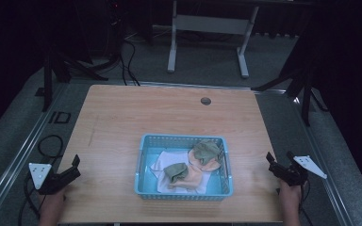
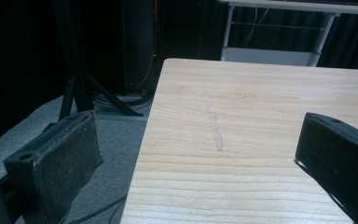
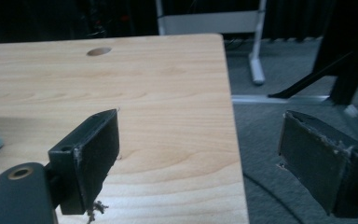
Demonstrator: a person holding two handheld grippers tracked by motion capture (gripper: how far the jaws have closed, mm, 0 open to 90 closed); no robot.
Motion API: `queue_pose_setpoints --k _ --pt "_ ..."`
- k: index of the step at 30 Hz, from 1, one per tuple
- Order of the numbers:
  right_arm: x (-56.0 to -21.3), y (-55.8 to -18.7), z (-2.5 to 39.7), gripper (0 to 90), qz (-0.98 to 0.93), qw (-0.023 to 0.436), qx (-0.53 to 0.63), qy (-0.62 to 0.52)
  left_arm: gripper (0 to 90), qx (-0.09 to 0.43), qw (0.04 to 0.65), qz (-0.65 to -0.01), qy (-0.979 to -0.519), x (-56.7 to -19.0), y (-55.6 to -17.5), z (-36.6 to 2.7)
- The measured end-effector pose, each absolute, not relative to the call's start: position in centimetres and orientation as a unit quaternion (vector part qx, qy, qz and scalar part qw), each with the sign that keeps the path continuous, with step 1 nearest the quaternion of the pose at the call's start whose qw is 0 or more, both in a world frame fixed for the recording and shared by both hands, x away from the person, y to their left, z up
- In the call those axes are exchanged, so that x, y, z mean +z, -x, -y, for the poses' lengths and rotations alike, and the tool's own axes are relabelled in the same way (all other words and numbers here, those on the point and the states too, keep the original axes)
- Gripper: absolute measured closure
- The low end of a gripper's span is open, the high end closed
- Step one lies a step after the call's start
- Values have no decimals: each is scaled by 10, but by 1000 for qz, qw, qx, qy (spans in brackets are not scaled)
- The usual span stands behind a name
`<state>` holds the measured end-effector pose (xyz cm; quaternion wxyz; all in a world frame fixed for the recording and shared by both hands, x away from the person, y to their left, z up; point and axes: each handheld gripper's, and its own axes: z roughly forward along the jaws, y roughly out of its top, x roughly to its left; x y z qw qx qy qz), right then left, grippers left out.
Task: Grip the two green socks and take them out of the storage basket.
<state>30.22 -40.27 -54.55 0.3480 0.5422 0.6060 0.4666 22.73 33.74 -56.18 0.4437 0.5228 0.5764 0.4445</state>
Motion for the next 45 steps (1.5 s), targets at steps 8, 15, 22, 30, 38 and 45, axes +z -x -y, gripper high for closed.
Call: queue_pose_setpoints --k 8,15,22,30,38,45 --pt "-548 -310 410 132 -668 280 456 -518 4 443 444 -577 -524 -562 -228 -338" --pt "-546 -315 416 144 -776 200 417 -428 4 441 446 -576 -524 -562 -228 -338" --pt "-538 -313 401 160 -874 136 335 -325 4 440 446 -575 -526 -562 -228 -338" --pt "-530 -316 371 167 -946 87 184 -254 4 439 449 -574 -526 -562 -228 -339" --pt "-517 -325 340 174 -974 36 67 -215 4 437 450 -574 -526 -562 -228 -339" --pt "-511 -329 321 173 -982 4 14 -186 4 435 452 -573 -527 -562 -227 -340"
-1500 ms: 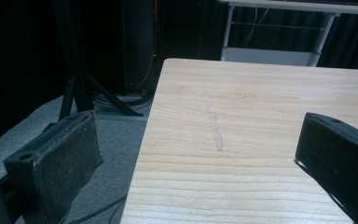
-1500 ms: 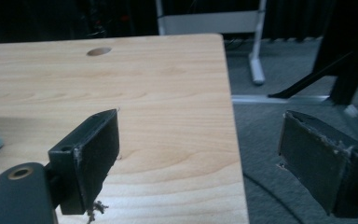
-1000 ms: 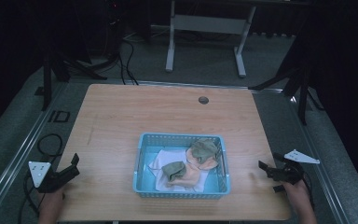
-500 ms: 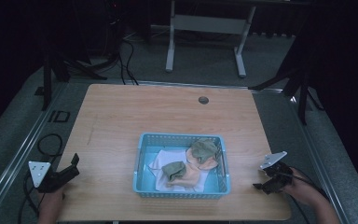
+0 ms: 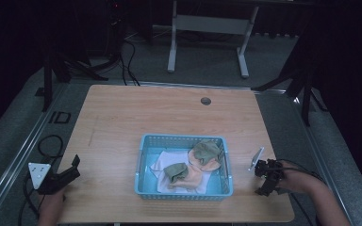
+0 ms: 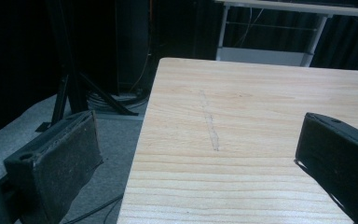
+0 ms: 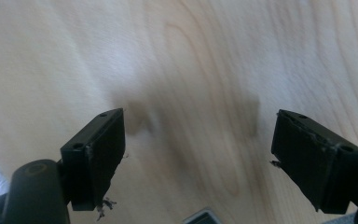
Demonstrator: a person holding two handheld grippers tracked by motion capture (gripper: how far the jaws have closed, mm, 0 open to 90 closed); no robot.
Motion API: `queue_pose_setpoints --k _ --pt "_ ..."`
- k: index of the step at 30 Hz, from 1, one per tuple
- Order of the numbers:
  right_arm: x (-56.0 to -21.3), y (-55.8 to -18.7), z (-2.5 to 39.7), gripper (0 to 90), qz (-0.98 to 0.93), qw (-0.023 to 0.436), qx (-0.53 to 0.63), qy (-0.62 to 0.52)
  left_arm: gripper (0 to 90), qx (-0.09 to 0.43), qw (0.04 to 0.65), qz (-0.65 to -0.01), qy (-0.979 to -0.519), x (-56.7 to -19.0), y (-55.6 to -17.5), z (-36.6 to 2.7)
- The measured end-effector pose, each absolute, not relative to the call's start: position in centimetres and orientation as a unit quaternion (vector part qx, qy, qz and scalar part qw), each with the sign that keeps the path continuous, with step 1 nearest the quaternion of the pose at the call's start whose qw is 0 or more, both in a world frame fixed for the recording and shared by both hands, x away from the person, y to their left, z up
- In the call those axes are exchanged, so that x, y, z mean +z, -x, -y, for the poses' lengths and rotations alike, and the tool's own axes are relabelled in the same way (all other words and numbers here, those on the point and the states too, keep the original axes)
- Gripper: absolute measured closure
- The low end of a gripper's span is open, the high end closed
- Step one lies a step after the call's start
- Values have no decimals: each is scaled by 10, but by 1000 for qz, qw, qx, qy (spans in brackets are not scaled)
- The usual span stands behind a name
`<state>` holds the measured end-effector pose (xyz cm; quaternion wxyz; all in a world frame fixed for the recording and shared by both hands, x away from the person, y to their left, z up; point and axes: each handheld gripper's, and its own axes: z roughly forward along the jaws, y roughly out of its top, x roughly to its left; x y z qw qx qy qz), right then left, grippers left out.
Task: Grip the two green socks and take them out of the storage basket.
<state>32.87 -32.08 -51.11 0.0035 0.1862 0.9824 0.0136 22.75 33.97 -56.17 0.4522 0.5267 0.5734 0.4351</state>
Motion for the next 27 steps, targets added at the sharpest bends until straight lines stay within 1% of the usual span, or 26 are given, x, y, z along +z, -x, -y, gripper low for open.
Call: queue_pose_setpoints --k 2,7,15,22,27 --pt "-503 -331 315 177 -982 -1 23 -187 4 435 453 -573 -527 -562 -227 -340" --pt "-487 -330 306 177 -983 12 41 -177 4 435 453 -573 -527 -562 -227 -340" --pt "-461 -327 286 174 -987 -4 40 -158 4 434 452 -573 -528 -562 -228 -340" --pt "-433 -325 261 174 -991 11 53 -122 4 434 451 -572 -529 -562 -228 -340" --pt "-424 -326 238 174 -995 14 47 -89 4 433 452 -572 -529 -562 -228 -340"
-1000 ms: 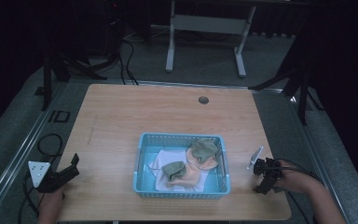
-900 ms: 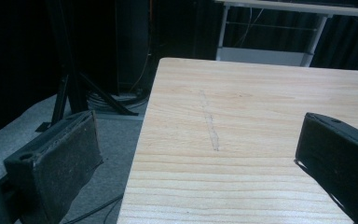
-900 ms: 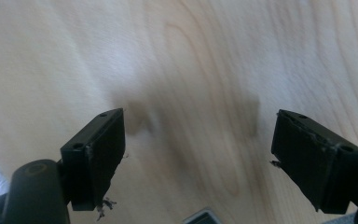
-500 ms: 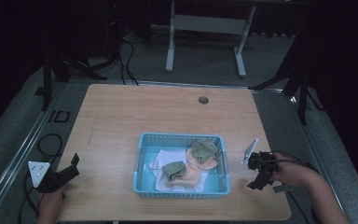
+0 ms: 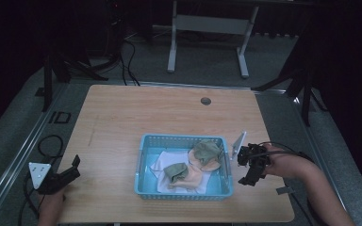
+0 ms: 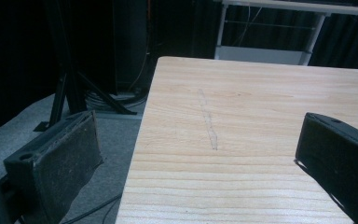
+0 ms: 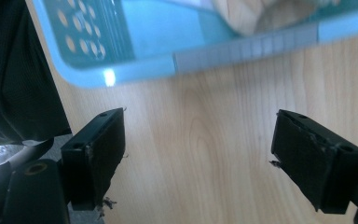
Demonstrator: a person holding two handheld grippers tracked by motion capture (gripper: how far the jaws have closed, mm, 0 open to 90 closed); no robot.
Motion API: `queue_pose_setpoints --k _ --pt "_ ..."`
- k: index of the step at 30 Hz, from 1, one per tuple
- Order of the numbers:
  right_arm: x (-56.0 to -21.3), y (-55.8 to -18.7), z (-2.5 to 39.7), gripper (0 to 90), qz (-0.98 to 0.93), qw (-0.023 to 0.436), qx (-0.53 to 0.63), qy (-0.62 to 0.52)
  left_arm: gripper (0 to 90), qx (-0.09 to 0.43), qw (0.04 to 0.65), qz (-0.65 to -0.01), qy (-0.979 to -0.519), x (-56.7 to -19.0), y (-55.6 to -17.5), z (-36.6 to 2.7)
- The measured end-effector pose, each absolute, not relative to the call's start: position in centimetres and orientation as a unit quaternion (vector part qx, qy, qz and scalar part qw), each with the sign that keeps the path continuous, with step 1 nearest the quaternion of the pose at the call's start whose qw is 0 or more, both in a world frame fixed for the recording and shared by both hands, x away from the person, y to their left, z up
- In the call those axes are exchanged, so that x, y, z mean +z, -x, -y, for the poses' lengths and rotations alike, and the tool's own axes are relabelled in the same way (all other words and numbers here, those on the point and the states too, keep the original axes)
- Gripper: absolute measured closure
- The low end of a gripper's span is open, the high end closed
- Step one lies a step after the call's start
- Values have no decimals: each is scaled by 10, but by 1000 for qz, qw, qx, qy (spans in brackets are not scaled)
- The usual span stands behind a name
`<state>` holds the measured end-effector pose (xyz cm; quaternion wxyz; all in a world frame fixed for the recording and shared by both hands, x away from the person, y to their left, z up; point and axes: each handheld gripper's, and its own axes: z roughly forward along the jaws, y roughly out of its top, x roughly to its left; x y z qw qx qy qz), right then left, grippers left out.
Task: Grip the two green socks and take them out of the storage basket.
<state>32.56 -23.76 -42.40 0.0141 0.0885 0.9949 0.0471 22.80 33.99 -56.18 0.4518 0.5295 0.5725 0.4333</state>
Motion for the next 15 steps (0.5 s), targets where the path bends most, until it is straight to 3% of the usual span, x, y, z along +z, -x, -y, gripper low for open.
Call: queue_pose_setpoints --k 15 --pt "-422 -331 179 174 -999 -1 36 -30 4 432 454 -571 -530 -562 -228 -340"
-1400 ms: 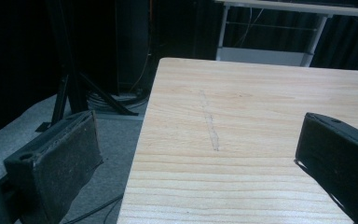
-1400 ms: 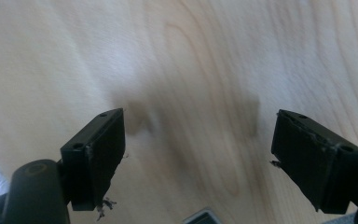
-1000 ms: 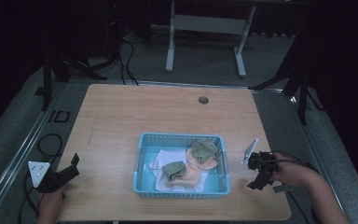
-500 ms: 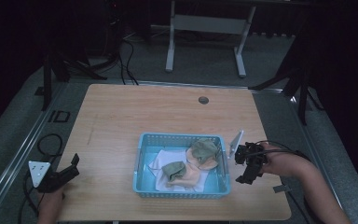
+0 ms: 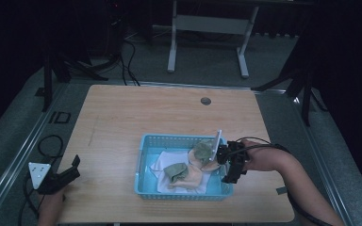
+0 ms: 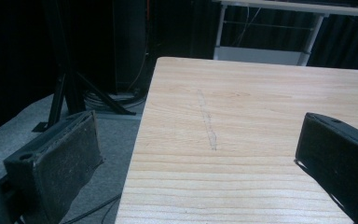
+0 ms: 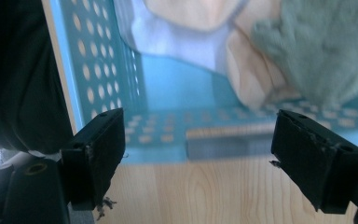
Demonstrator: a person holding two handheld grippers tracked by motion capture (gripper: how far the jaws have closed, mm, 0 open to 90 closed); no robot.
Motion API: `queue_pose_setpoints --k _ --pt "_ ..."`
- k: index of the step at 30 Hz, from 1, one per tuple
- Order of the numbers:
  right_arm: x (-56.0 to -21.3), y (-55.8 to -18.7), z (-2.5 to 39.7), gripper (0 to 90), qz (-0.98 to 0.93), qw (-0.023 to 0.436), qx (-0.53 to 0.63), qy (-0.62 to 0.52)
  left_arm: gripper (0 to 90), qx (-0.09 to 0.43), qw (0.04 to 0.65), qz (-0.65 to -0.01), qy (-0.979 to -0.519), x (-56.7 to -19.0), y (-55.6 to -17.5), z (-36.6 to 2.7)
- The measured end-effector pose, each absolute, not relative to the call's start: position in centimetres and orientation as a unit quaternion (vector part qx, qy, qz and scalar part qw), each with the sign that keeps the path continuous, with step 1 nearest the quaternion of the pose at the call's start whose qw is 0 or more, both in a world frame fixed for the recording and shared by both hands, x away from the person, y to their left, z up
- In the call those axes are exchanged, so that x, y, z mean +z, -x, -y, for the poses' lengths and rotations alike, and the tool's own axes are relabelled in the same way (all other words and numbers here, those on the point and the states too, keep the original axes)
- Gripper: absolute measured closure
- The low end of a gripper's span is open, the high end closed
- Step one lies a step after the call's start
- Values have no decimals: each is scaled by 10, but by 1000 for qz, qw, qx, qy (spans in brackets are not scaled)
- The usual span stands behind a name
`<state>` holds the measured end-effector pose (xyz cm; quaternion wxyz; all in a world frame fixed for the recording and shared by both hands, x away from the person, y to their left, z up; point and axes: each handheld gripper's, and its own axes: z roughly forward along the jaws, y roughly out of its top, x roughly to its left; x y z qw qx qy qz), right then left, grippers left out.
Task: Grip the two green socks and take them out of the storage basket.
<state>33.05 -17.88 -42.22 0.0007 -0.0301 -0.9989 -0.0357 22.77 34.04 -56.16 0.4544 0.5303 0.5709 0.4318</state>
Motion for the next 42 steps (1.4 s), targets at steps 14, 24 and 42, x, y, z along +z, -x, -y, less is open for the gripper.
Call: queue_pose_setpoints --k 14,24,42 --pt "-433 -330 133 145 999 3 -33 -25 4 430 456 -572 -529 -562 -228 -341" --pt "-440 -333 107 159 999 6 -25 -43 4 428 458 -571 -530 -562 -228 -341" --pt "-448 -337 67 262 996 11 -50 -78 4 425 460 -570 -532 -562 -228 -342"
